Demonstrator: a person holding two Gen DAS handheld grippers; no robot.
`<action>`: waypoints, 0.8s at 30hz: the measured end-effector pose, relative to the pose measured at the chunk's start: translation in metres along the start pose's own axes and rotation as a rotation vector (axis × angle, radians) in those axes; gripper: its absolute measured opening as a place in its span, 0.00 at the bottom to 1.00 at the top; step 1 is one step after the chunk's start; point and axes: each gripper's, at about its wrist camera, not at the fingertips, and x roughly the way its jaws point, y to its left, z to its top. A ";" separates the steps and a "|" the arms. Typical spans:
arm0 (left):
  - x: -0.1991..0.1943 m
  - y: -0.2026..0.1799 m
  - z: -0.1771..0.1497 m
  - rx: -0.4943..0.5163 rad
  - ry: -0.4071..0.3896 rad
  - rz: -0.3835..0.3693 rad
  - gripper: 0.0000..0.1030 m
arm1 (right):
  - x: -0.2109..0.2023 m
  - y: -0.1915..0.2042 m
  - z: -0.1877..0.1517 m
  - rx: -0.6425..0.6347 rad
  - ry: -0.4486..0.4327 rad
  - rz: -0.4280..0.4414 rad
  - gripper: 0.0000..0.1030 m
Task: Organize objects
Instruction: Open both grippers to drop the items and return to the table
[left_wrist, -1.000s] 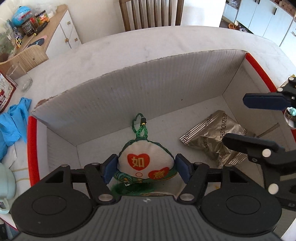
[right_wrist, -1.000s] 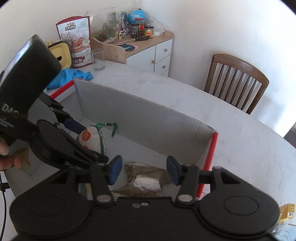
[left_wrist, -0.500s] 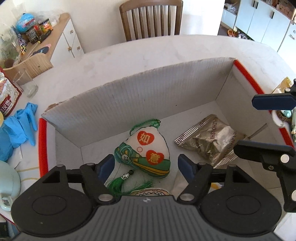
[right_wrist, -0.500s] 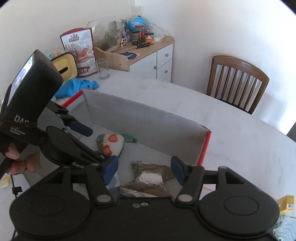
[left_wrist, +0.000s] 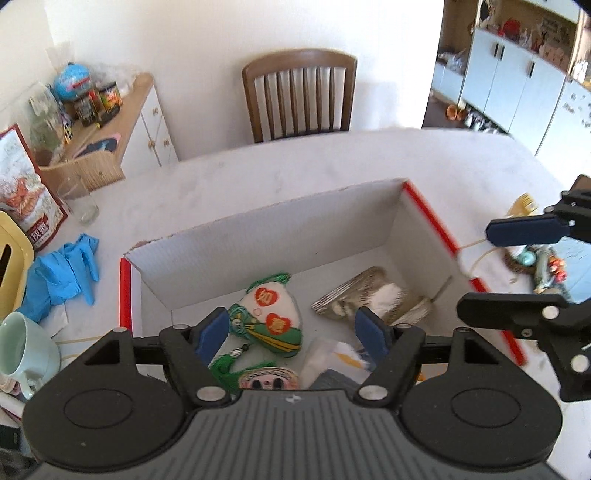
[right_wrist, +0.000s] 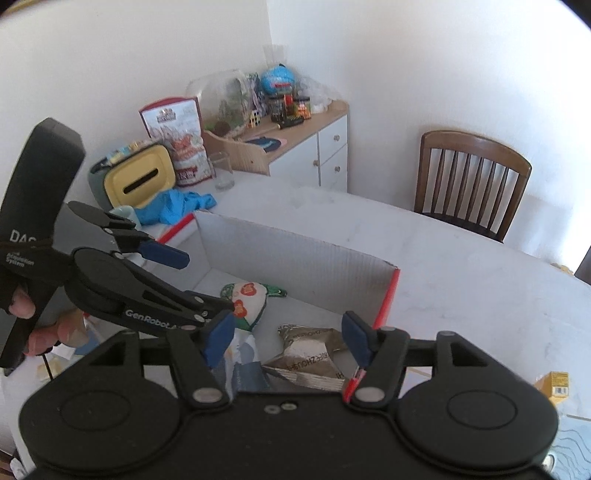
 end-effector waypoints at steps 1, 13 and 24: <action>-0.007 -0.004 -0.001 -0.002 -0.012 -0.004 0.73 | -0.005 0.000 -0.001 0.002 -0.007 0.001 0.63; -0.063 -0.059 -0.007 -0.008 -0.108 -0.021 0.79 | -0.073 -0.012 -0.020 0.015 -0.082 0.029 0.73; -0.081 -0.124 -0.011 -0.017 -0.148 -0.053 0.82 | -0.130 -0.058 -0.051 0.057 -0.143 0.004 0.92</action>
